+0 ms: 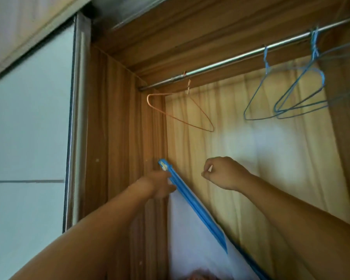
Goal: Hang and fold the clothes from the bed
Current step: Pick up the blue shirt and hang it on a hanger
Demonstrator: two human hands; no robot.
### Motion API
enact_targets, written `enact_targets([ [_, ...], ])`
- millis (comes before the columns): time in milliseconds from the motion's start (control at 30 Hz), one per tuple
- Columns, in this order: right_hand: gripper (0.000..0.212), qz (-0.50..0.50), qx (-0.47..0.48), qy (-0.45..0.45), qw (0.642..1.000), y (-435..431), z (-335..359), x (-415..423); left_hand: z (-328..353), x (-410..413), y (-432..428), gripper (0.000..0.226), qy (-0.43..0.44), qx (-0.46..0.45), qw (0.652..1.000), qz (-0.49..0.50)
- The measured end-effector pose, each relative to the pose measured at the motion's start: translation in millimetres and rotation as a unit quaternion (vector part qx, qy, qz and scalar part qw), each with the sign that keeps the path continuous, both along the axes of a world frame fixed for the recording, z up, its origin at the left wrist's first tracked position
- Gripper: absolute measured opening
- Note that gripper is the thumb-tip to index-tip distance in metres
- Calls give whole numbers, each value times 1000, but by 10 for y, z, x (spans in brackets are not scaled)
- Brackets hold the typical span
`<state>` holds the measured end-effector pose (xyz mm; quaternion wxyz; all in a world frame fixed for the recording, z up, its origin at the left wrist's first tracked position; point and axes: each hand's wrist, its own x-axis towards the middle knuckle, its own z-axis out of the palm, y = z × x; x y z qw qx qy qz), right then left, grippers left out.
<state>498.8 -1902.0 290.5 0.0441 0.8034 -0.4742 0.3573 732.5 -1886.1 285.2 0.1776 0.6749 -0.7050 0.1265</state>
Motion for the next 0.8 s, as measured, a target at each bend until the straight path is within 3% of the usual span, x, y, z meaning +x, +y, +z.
enact_targets([
  [100,10,15,-80,-47,996,223,426,75,462,2,208,35,49,-96,994,-30],
  [167,8,12,-106,-46,993,327,586,97,727,20,315,60,165,-163,971,-63],
  [233,8,8,-120,-42,992,363,649,94,906,25,393,72,306,-208,922,-117],
  [333,11,-1,-131,-42,990,344,676,62,1203,-49,553,66,416,-263,851,-181],
  [433,13,-12,-140,-40,989,318,674,-9,1495,-63,599,64,447,-303,817,-200],
  [600,15,-32,-138,-37,989,283,605,-150,1816,-110,474,23,459,-287,820,-184],
  [700,16,-51,-128,-30,990,251,540,-284,1952,-246,409,26,515,-275,792,-180],
  [800,18,-69,-121,-26,990,198,479,-427,2088,-357,299,16,475,-301,809,-172],
])
